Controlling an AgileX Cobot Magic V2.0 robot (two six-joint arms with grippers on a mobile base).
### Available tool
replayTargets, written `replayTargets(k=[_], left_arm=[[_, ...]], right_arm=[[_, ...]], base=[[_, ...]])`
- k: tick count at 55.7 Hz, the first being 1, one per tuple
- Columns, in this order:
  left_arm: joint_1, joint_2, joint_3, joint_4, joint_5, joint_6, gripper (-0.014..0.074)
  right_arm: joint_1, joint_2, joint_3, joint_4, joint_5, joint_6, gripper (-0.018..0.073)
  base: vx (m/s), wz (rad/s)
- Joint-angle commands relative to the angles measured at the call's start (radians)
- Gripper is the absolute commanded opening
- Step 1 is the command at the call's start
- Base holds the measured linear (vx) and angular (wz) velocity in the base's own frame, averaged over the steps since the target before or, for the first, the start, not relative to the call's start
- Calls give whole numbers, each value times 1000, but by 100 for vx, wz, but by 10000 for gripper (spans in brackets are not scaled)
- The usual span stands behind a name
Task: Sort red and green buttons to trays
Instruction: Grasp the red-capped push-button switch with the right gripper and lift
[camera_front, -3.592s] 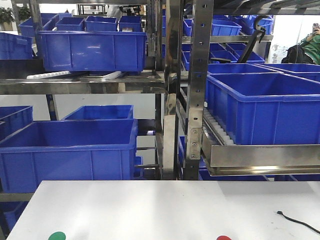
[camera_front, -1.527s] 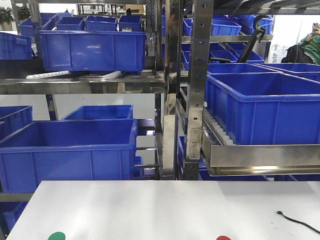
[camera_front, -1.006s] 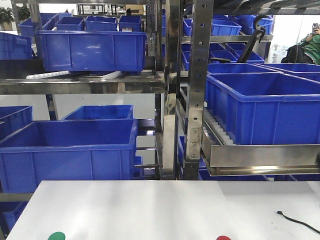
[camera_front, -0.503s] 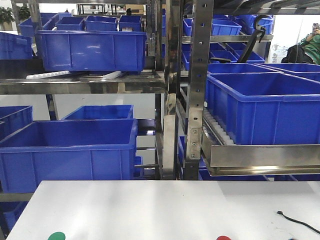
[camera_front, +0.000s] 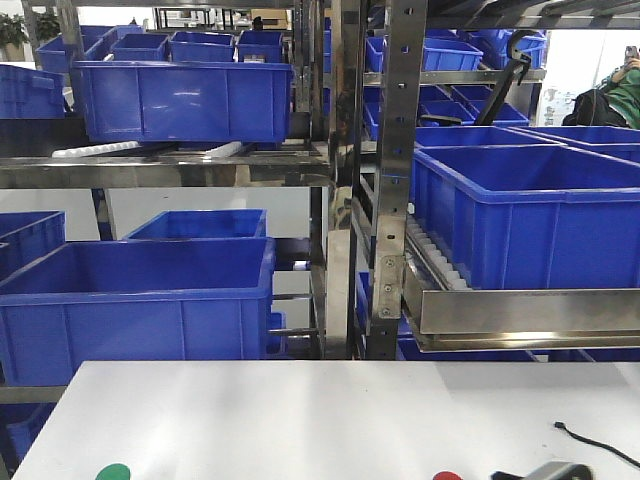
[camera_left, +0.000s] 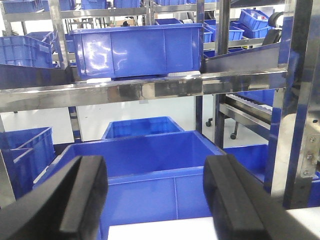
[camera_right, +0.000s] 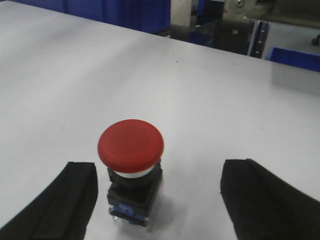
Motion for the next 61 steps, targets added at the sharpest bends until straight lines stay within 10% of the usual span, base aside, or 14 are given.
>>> replayTargets(k=[1, 17, 31, 61], left_arm=[[2, -6, -34, -3, -82, -9, 546], [2, -6, -34, -3, -82, -9, 546], [2, -6, -34, -3, -82, -9, 546], [2, -6, -34, -3, -62, -9, 546]], right_arm=[[39, 33, -64, 4, -226, -12, 550], [119, 187, -183, 60, -243, -12, 496], [123, 190, -184, 126, -252, -12, -17], [123, -198, 15, 210, -162, -18, -9]], base=[[0, 0], [0, 0], [0, 0], [0, 0]])
